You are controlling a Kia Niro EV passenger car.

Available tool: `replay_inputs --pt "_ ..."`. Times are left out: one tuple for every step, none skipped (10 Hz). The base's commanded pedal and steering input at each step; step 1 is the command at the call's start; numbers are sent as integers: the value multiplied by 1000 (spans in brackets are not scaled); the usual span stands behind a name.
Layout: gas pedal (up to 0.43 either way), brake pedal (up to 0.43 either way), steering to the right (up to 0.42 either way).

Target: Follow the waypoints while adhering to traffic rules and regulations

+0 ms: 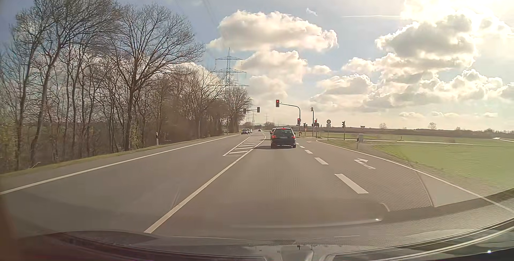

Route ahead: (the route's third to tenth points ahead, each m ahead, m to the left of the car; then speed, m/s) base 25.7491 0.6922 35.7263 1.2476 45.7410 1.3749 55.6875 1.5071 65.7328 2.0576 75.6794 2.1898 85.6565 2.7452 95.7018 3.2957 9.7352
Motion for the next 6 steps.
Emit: replay_inputs --pt "0 0 15" --pt "0 0 15" --pt "0 0 14" --pt "0 0 15" --pt "0 0 14" --pt "0 0 14"
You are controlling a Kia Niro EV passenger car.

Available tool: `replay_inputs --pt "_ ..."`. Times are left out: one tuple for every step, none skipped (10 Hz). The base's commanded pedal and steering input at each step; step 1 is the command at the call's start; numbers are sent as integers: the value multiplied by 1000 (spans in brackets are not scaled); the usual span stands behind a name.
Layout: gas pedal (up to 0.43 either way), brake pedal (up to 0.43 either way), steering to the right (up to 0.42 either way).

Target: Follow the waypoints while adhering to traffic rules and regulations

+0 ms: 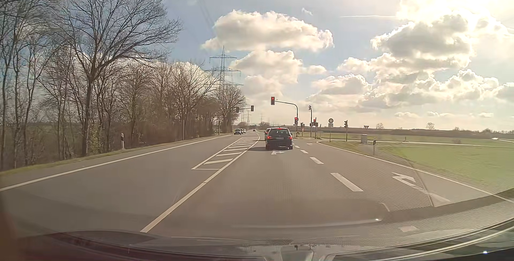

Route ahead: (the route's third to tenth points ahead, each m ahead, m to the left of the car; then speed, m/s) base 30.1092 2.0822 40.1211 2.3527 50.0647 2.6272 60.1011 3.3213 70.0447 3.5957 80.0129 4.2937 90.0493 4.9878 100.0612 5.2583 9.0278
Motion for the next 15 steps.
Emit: replay_inputs --pt "0 0 14" --pt "0 0 14" --pt "0 0 14" --pt "0 0 13" --pt "0 0 13" --pt "0 0 12" --pt "0 0 11" --pt "0 0 11" --pt "0 0 10" --pt "0 0 9" --pt "0 0 9" --pt "0 6 7" --pt "0 12 5" --pt "0 12 5" --pt "0 12 4"
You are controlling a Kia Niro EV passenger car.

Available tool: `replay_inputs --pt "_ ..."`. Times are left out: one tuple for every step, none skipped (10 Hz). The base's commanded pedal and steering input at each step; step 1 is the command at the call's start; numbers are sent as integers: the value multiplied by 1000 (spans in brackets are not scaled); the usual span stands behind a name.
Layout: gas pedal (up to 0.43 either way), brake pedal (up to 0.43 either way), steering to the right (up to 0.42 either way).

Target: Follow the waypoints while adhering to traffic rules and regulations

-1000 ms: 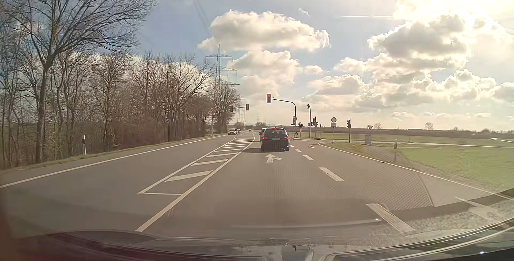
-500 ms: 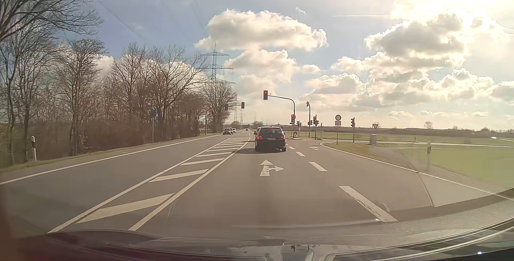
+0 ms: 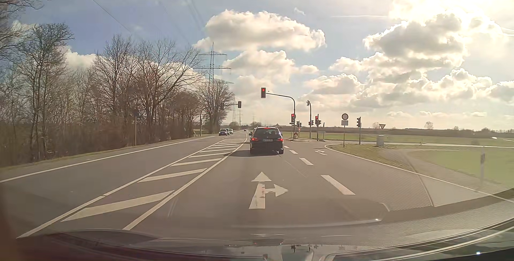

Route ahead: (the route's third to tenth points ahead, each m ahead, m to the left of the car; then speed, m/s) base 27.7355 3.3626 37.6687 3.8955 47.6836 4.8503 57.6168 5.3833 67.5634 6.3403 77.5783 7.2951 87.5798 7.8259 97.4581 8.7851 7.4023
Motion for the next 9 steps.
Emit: replay_inputs --pt "0 12 3" --pt "0 12 -3" --pt "0 6 -6" --pt "0 0 -6" --pt "0 0 -6" --pt "0 0 -6" --pt "0 0 -8" --pt "0 0 -9" --pt "0 0 -11"
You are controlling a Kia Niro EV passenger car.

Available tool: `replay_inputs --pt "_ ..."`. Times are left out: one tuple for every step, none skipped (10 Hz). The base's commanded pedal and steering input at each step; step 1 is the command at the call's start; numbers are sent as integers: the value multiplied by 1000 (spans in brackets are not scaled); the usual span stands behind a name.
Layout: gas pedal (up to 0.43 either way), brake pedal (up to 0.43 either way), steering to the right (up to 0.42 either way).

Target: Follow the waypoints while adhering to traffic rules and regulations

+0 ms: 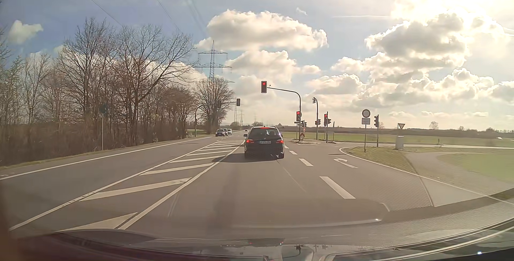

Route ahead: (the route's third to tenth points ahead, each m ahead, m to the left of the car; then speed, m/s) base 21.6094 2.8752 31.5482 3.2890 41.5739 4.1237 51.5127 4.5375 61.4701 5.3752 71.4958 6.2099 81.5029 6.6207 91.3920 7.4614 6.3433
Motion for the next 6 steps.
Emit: replay_inputs --pt "0 6 -15" --pt "0 6 -16" --pt "0 12 -16" --pt "0 12 -16" --pt "0 18 -16" --pt "0 30 -16"
